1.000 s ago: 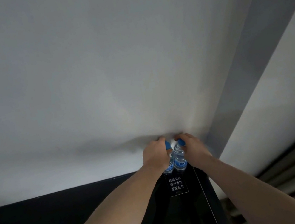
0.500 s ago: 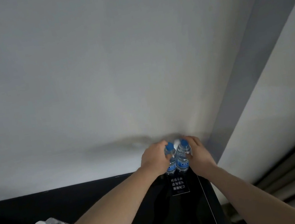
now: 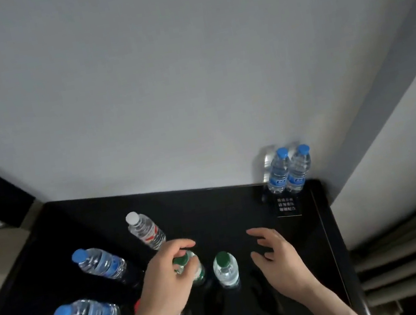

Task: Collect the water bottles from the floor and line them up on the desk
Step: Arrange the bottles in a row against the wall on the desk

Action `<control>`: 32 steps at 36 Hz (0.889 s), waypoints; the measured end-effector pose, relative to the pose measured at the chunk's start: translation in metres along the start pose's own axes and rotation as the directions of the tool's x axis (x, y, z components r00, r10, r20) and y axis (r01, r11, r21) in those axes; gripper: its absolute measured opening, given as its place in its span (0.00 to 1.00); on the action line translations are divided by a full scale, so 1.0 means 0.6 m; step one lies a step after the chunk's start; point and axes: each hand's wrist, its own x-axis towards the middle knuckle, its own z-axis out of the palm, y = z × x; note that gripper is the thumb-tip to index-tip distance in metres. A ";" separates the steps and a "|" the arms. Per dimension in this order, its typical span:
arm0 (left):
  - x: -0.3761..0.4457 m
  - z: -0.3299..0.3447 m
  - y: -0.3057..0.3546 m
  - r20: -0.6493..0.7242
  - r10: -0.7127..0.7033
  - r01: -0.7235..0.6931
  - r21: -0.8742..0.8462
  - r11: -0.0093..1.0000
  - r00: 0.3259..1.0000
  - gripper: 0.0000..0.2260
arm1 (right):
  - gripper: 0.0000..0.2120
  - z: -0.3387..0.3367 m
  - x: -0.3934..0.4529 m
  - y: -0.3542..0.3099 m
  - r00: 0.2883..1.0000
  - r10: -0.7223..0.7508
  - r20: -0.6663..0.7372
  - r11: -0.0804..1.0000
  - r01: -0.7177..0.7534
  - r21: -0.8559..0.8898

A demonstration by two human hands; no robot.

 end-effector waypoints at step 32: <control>0.014 -0.104 -0.107 0.199 0.186 -0.256 0.424 0.868 0.962 0.23 | 0.17 0.180 -0.065 -0.042 0.948 0.021 -0.318 0.933 -0.133 -0.335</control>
